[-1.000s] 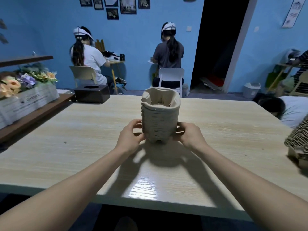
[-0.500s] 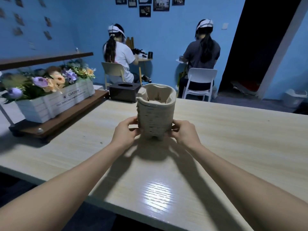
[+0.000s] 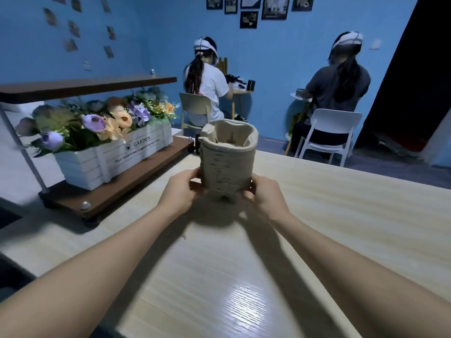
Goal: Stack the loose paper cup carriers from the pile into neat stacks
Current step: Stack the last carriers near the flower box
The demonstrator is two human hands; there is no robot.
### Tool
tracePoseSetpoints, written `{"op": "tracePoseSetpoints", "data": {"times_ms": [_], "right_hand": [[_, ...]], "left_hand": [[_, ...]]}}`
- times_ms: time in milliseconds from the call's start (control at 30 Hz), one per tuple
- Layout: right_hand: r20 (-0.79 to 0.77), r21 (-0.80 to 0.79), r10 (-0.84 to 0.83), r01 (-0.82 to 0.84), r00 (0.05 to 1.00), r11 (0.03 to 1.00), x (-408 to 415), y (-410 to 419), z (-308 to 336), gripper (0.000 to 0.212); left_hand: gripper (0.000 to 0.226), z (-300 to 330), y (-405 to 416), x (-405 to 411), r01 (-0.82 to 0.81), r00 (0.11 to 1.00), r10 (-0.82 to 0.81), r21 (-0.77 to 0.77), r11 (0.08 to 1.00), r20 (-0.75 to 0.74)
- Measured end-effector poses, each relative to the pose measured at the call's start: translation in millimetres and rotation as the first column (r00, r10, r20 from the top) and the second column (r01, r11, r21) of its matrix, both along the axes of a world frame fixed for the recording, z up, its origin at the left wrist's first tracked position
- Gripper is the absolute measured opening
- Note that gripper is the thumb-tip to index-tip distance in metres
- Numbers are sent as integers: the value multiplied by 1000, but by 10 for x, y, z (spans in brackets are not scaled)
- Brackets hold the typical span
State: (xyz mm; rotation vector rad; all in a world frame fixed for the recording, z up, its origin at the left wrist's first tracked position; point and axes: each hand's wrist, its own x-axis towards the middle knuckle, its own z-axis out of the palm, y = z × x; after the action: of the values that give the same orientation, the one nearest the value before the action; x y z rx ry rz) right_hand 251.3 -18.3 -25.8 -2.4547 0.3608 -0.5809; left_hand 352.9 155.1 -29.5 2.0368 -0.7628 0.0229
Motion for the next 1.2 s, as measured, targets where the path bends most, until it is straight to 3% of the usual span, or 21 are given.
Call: {"op": "tracePoseSetpoints", "data": {"times_ms": [333, 600, 1067, 1200], "right_hand": [[54, 25, -2, 1, 999, 1000, 747, 120, -58, 26], [41, 29, -6, 5, 999, 1000, 1138, 100, -47, 25], [-6, 43, -32, 32, 999, 999, 1342, 55, -67, 26], [-56, 1, -17, 17, 998, 1000, 1133, 65, -42, 36]], "left_hand": [[40, -15, 26, 607, -137, 988, 135, 27, 990, 76], [37, -61, -23, 1007, -265, 963, 254, 133, 955, 95], [36, -31, -91, 1124, -273, 961, 257, 184, 944, 105], [39, -6, -85, 979, -247, 968, 233, 173, 954, 93]]}}
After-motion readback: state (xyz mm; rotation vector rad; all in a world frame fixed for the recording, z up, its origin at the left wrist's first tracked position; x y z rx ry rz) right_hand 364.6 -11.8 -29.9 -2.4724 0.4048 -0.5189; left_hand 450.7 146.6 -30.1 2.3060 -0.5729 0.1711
